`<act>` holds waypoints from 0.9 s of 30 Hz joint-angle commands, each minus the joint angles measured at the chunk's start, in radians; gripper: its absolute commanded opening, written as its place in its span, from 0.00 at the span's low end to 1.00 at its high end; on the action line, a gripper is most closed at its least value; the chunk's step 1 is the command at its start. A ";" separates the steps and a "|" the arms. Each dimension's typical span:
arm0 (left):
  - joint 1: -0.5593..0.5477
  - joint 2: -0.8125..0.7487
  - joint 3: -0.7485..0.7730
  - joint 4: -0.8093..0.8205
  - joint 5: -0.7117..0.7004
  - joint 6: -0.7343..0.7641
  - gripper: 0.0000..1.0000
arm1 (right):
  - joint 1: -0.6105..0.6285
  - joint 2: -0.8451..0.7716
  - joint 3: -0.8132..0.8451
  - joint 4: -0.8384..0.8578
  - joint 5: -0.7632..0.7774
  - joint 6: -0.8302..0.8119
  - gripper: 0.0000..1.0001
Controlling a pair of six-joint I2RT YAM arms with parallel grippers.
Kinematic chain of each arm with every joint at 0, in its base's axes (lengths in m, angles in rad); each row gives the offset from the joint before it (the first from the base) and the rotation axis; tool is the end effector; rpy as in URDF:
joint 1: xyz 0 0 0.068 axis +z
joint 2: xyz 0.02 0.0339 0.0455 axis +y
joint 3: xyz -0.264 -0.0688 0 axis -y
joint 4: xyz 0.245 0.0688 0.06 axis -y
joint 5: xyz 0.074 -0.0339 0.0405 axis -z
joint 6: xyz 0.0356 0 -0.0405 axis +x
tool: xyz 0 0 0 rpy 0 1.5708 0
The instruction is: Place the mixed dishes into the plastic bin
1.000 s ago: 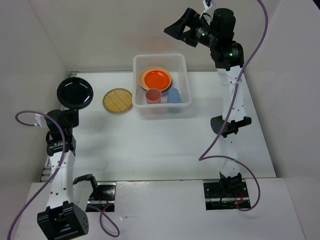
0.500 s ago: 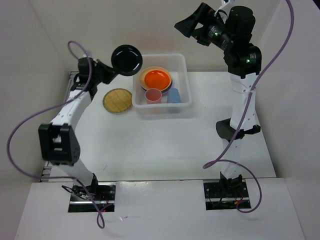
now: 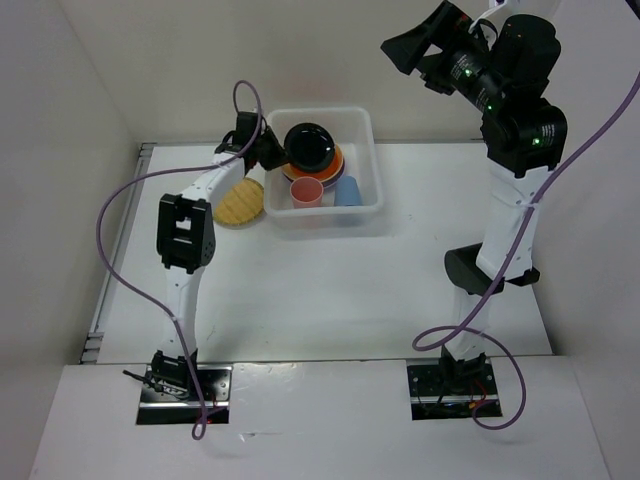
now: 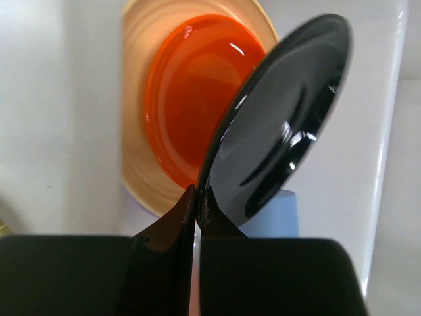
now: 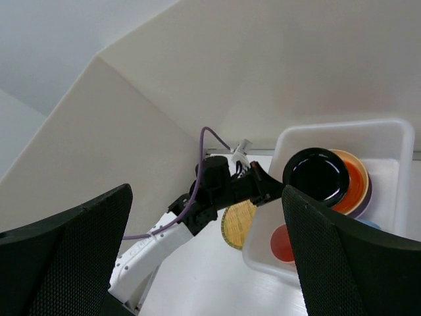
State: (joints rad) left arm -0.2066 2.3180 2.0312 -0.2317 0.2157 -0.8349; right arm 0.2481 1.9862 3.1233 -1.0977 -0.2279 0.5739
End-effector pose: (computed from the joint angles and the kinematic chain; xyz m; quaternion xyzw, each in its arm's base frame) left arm 0.5327 -0.1194 0.2415 -0.2142 0.8344 -0.3292 0.3868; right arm 0.2730 0.0774 0.6069 0.0308 0.6927 0.3584 0.6251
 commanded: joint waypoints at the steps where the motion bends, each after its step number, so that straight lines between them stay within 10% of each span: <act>1: -0.020 0.049 0.138 -0.063 -0.081 0.092 0.00 | -0.001 -0.015 0.014 -0.036 0.018 -0.019 0.99; 6: -0.031 0.188 0.320 -0.177 -0.090 0.126 0.00 | -0.001 -0.015 0.014 -0.036 0.009 -0.019 0.99; 9: -0.031 0.279 0.501 -0.286 -0.099 0.163 0.27 | -0.001 -0.015 0.014 -0.036 0.018 -0.019 0.99; 14: -0.042 0.521 1.100 -0.523 -0.089 0.186 0.44 | 0.008 -0.024 0.014 -0.045 0.029 -0.019 0.99; 27: -0.051 -0.092 1.107 -0.740 -0.260 0.298 0.49 | 0.017 -0.033 0.014 -0.054 0.023 -0.028 0.99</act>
State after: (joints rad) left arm -0.2543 2.5561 3.0394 -0.9237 0.0299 -0.6109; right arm 0.2577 1.9869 3.1229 -1.1461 -0.1951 0.5632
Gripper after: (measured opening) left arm 0.493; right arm 0.987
